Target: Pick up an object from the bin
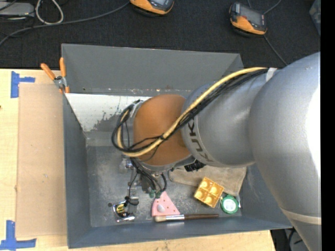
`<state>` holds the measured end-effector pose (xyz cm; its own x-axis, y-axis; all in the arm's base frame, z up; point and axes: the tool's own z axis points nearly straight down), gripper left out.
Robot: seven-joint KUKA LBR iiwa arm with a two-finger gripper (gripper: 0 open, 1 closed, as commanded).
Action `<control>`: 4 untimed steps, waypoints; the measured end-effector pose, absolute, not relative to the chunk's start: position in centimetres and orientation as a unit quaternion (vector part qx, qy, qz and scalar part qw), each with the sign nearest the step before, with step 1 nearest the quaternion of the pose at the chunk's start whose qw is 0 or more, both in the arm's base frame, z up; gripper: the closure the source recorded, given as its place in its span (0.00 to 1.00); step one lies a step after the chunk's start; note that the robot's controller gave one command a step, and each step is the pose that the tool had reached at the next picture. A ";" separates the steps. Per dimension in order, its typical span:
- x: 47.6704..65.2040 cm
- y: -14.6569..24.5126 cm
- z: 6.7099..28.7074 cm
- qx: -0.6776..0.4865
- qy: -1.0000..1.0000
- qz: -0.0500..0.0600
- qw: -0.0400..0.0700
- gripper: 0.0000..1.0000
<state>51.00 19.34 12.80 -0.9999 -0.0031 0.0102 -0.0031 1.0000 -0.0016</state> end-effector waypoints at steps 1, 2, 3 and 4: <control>51.2 19.2 13.3 -0.001 -1.000 0.000 0.002 0.00; 48.3 18.8 7.0 0.154 -0.988 -0.001 0.001 0.00; 47.4 19.5 14.0 0.160 -0.987 0.000 0.001 0.00; 48.1 18.9 7.9 0.152 -0.988 -0.001 0.000 0.00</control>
Offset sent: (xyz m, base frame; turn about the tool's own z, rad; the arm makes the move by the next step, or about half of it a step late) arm -0.0287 -0.0060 -0.0580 -0.3068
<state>48.09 18.86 7.89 -0.9541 -0.2995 0.0006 -0.2995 0.9541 0.0017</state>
